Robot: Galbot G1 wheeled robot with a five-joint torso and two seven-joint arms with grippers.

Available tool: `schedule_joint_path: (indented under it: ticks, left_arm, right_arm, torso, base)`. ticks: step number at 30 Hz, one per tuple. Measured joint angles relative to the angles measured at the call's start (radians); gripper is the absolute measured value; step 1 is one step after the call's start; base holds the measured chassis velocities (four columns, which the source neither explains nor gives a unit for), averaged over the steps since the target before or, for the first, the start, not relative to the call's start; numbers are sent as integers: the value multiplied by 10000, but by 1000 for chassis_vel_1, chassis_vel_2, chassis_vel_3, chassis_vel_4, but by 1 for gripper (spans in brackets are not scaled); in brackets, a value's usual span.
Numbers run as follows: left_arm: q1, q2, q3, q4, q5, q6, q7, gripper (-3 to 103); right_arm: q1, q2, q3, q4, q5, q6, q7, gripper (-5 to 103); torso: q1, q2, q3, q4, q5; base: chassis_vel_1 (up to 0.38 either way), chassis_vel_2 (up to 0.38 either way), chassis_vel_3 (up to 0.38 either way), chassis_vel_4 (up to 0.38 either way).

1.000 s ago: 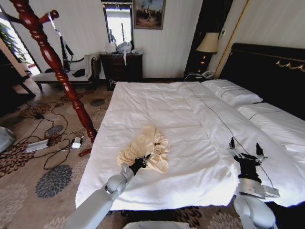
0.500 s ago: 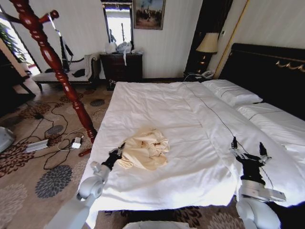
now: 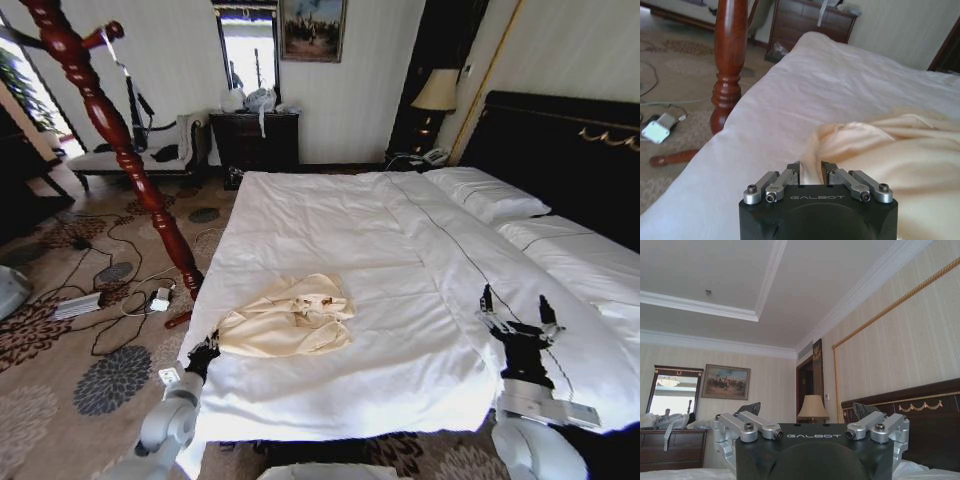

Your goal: Pick up the clothes from the bed and hang them on the clothes hanger.

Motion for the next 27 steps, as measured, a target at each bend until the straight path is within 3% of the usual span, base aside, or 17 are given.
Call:
schedule_joint_path:
  ticks: [3,4,8,9,10,11,14,16,17,20,22,27]
  left_arm:
    - [532,-247,-97,-595,-98,431,-788,42]
    - [657,-326,-106,-839,-218,471,-941,42]
    - [970,-611,6,-1637,-592,490,-1190,53]
    - [1050,-801,113,-1974,-643,490,-1235,64]
    - [1043,-867,142,-2042,-643,488,-1238,64]
    - [1043,-867,142,-2042,-643,488,-1238,64]
    - [569,-1317,232,-1791,-654,567,-1575,80]
    - [480,-1388,256,-1693,-697,626,-1702,85]
    - [365,-1492,307,-1553,-836,719,-1900,85]
    - [248,-1956,527,-1272,-1329,941,-2348,98]
    - [248,-2045,561,-1251,-1336,955,-2377,102]
    - [281,-2427,691,-1102,-1238,1004,-2604,94]
  right_arm:
    - [-6,-30,116,61,153,35,-2,100]
    - [14,-57,169,82,235,34,-1,100]
    - [49,-120,259,118,400,35,10,100]
    - [57,-129,257,117,412,56,3,100]
    - [60,-128,241,114,408,65,-6,100]
    - [60,-128,241,114,408,65,-6,100]
    - [75,-76,105,82,299,93,-35,100]
    - [73,-71,90,80,285,94,-37,100]
    - [67,-69,68,76,267,95,-38,100]
    - [44,-85,45,53,230,109,-42,100]
    - [41,-87,46,53,230,112,-43,100]
    - [21,-60,63,51,230,168,-59,100]
  torso:
    - [0,0,0,2,0]
    - [0,0,0,0,0]
    - [1,-1,0,0,2]
    - [0,0,0,0,3]
    - [0,0,0,0,3]
    - [0,0,0,0,3]
    - [0,-1,0,-2,0]
    - [1,-1,1,-2,0]
    - [2,-2,1,-2,0]
    - [2,-1,1,-1,1]
    - [1,-1,1,-1,2]
    - [2,-1,1,0,2]
  base:
    - [0,0,0,0]
    - [0,0,0,0]
    - [0,0,0,0]
    - [0,0,0,0]
    - [0,0,0,0]
    - [0,0,0,0]
    - [0,0,0,0]
    - [0,0,0,0]
    - [0,0,0,0]
    - [0,0,0,0]
    - [0,0,0,0]
    - [0,0,0,0]
